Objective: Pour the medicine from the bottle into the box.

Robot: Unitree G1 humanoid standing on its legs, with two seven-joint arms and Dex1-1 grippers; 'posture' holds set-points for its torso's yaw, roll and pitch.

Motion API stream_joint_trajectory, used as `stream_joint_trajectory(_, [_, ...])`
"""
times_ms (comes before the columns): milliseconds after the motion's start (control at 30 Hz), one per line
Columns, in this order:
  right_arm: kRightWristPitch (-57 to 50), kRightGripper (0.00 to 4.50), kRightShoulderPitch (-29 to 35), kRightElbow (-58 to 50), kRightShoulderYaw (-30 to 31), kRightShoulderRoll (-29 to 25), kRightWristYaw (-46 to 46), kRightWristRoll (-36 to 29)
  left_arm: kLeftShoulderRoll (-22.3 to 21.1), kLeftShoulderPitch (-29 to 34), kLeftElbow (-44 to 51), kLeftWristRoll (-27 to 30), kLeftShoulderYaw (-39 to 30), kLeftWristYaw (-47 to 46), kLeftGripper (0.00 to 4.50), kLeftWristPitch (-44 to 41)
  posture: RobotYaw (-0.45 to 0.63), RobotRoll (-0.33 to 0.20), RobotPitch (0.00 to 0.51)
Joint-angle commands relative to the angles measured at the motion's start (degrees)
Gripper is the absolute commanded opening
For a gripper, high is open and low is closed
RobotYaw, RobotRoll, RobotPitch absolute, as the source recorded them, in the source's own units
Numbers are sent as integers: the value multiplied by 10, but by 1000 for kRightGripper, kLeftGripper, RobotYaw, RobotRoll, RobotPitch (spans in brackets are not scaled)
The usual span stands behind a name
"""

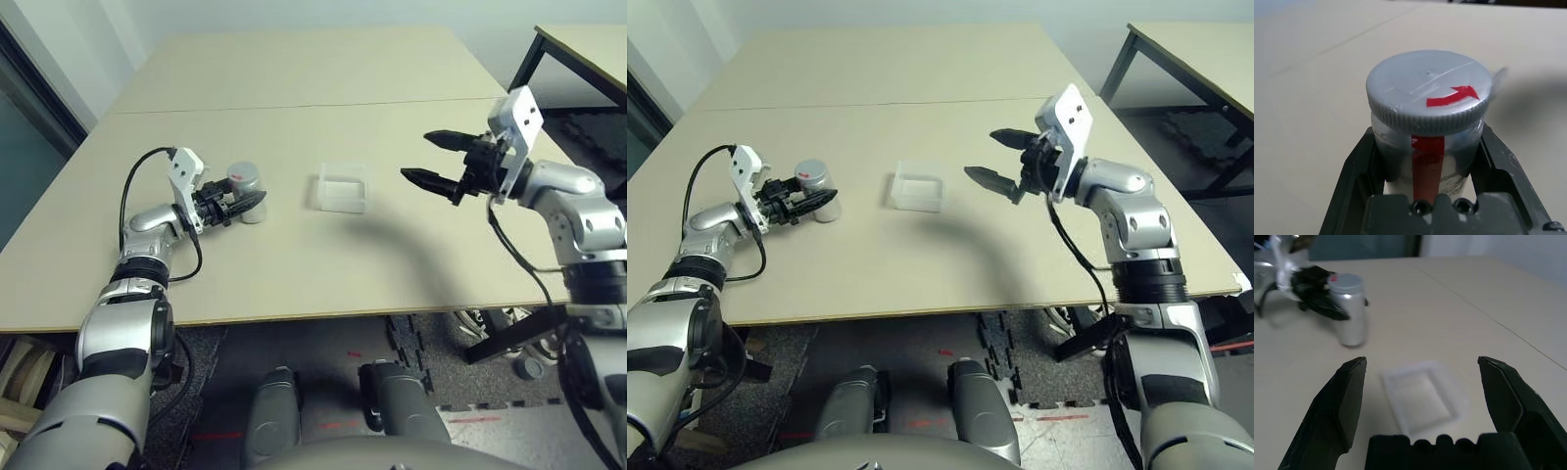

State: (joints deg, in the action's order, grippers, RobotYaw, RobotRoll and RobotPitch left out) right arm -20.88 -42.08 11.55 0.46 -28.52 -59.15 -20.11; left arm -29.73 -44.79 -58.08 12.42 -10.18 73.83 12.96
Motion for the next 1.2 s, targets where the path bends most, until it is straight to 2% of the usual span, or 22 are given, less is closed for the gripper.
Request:
stream_joint_trajectory(33, [-21, 4500, -33, 24, 12, 22, -6, -12, -1, 26, 69, 20, 9, 28, 2551, -38, -18, 0, 71])
stream_joint_trajectory(133, [-55, 4500, -72, 40, 32, 58, -17, -23, 7, 54, 167, 42, 23, 42, 2551, -90, 20, 0, 75])
stream_joint_trajectory(300, [-89, 4500, -104, 51, 67, 93, -45, -20, 14, 70, 251, 62, 38, 41, 2551, -154, 37, 0, 77])
stream_joint_trajectory(433, [-69, 4500, -123, 72, 100, 133, -48, 1, 25, 61, 273, 69, 49, 39, 2551, -179, 41, 0, 75])
stream_joint_trajectory(733, [-58, 4500, -136, 97, 122, 188, -22, 27, 36, 45, 269, 72, 69, 51, 2551, -193, 13, 0, 91])
stream_joint_trajectory(1200, [-55, 4500, -146, 124, 126, 204, -11, 54, 39, 40, 274, 72, 88, 60, 2551, -196, 14, 0, 96])
